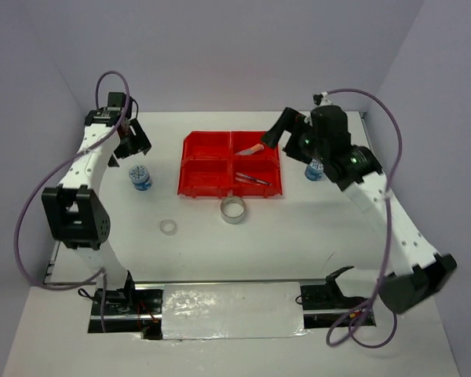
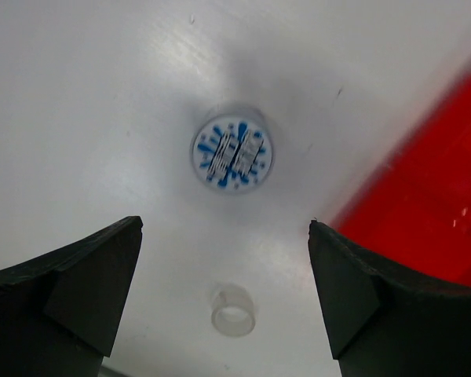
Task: Sort the stationery into containers
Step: Pick up the stationery from the center of the board, then place the stationery in the storage box.
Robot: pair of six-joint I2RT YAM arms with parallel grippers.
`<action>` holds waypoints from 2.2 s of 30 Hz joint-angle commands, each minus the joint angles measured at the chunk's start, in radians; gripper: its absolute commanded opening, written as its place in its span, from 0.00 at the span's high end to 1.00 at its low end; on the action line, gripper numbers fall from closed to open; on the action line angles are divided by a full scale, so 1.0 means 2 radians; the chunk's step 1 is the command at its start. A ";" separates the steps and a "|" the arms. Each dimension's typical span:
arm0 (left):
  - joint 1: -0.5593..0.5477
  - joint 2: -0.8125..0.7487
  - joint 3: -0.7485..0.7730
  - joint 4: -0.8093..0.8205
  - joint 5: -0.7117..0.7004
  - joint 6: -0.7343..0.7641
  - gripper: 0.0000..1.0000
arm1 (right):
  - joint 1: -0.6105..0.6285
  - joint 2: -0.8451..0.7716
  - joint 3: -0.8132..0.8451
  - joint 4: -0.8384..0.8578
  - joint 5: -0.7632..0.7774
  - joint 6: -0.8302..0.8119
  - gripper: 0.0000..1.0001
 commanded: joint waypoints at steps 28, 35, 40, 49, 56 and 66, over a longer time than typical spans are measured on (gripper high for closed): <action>0.034 0.132 0.009 0.054 0.048 0.004 0.97 | 0.006 -0.084 -0.054 -0.099 -0.113 -0.141 0.00; -0.030 0.085 0.101 0.102 0.162 0.061 1.00 | 0.005 -0.079 -0.043 -0.101 -0.079 -0.153 0.00; -0.077 0.133 0.193 0.136 0.196 0.055 1.00 | 0.006 -0.073 -0.041 -0.102 -0.089 -0.151 0.00; -0.137 0.193 0.253 0.189 0.234 0.102 1.00 | 0.006 -0.088 -0.034 -0.128 -0.076 -0.167 0.00; -0.167 0.218 0.250 0.203 0.183 0.118 1.00 | 0.006 -0.104 -0.037 -0.136 -0.072 -0.173 0.00; -0.186 0.251 0.236 0.189 0.112 0.124 1.00 | 0.005 -0.110 -0.043 -0.141 -0.067 -0.177 0.00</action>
